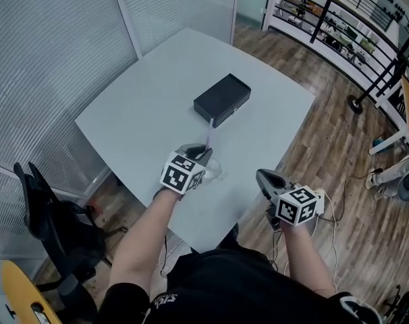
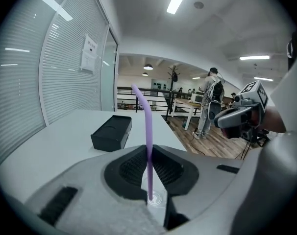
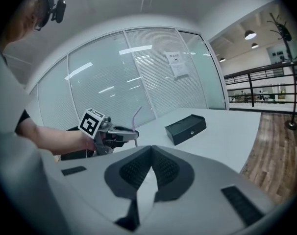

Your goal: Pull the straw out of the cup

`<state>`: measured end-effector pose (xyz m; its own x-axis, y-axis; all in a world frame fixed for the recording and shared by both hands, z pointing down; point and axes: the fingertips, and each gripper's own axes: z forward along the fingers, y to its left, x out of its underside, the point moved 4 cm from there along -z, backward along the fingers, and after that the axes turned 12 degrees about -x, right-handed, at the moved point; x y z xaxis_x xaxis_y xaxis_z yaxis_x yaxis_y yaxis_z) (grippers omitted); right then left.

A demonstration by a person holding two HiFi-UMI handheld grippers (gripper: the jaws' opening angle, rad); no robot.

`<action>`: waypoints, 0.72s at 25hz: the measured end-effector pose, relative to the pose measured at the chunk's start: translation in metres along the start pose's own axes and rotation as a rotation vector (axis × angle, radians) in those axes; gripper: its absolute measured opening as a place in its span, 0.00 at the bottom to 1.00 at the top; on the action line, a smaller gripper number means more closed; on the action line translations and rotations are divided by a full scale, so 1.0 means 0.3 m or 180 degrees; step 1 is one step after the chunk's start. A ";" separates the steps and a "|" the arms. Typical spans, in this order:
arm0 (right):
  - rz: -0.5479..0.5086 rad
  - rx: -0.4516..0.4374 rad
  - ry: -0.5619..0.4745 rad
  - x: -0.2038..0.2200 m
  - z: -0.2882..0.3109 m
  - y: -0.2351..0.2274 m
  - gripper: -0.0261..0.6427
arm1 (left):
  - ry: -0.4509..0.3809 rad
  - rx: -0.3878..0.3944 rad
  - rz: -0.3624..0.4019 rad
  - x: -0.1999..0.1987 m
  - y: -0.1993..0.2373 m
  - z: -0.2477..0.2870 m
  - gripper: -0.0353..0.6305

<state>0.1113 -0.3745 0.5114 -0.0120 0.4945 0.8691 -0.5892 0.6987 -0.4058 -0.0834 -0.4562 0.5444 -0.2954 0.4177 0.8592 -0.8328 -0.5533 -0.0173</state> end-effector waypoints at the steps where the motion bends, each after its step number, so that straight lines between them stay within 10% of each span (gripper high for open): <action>1: -0.0029 -0.0019 -0.0006 -0.008 0.012 0.020 0.05 | -0.0063 -0.0030 -0.0015 -0.014 0.013 -0.034 0.12; 18: -0.0504 -0.0140 -0.0059 -0.069 0.097 0.389 0.05 | -0.0693 -0.0656 -0.0580 0.019 0.263 -0.667 0.12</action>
<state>0.0193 -0.3181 0.4543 0.0629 0.3671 0.9281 -0.5490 0.7893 -0.2750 -0.2445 -0.3533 0.4456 -0.0449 0.3203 0.9462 -0.9463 -0.3173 0.0625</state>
